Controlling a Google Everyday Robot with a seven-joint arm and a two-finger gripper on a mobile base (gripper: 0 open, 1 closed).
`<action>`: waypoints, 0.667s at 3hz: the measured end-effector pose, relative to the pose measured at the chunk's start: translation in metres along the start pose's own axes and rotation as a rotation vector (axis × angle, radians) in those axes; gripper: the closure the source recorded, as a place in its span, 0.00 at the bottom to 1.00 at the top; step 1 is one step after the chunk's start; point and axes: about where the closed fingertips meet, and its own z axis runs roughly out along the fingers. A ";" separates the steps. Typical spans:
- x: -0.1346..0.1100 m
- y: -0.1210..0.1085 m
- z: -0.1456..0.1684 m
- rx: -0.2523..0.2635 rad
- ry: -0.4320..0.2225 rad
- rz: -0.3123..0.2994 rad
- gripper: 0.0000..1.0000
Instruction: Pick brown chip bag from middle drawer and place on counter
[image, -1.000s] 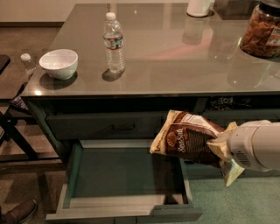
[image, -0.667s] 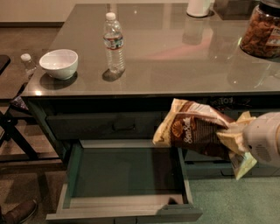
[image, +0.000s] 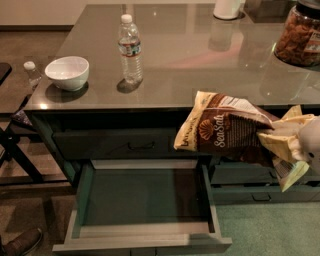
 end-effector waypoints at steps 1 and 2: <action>-0.006 -0.004 0.015 -0.006 -0.015 0.008 1.00; -0.033 -0.024 0.038 -0.006 -0.051 0.015 1.00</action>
Offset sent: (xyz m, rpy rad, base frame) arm 0.1092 0.0158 0.0318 0.0787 -0.0745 0.0075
